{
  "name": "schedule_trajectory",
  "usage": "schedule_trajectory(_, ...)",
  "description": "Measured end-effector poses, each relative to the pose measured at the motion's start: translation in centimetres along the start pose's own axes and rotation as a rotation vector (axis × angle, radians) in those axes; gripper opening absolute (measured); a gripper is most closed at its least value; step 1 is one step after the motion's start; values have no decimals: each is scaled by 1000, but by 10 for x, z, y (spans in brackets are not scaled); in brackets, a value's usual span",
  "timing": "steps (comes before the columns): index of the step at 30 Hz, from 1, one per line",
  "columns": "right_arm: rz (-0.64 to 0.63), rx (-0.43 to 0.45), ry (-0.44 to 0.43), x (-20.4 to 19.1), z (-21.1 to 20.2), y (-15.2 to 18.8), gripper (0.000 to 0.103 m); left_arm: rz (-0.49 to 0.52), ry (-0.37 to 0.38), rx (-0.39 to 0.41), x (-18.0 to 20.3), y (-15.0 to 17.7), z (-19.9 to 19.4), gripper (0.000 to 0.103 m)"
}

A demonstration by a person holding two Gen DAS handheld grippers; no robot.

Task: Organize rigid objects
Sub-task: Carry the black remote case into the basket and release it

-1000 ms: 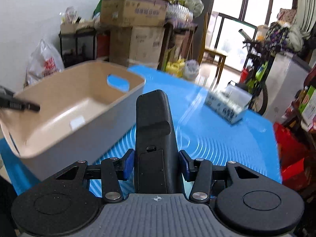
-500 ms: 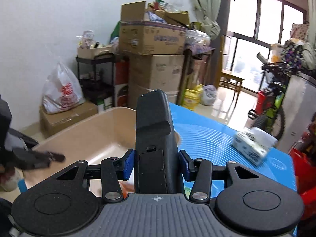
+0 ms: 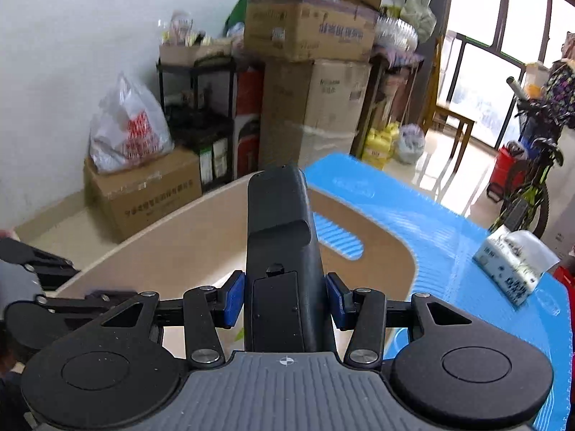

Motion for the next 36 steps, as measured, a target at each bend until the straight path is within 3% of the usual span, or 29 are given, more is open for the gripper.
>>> schedule_trajectory(16, -68, -395, -58, -25, 87, 35, 53, 0, 0, -1, 1, 0, 0, 5)
schedule_trajectory(29, -89, -482, -85, -45, 106, 45, 52, 0, 1, -1, 1, 0, 0, 5)
schedule_trajectory(30, -84, -498, -94, -45, 107, 46, 59, 1, 1, 0, 1, 0, 0, 5)
schedule_trajectory(35, -98, -476, -90, -46, 103, 43, 62, 1, 1, -1, 2, 0, 1, 5)
schedule_trajectory(36, -96, -465, -88, -45, 101, 42, 69, 1, 1, -1, 2, 0, 1, 5)
Point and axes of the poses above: each gripper's, at about its wrist camera, not at the fingertips, and z roughly the way its jaws point, x to its right, y to its underside, the point moved 8 cm from there along z, roughly the way its jaws point, and after that the axes turned 15 degrees about -y, right-handed, at the moved point
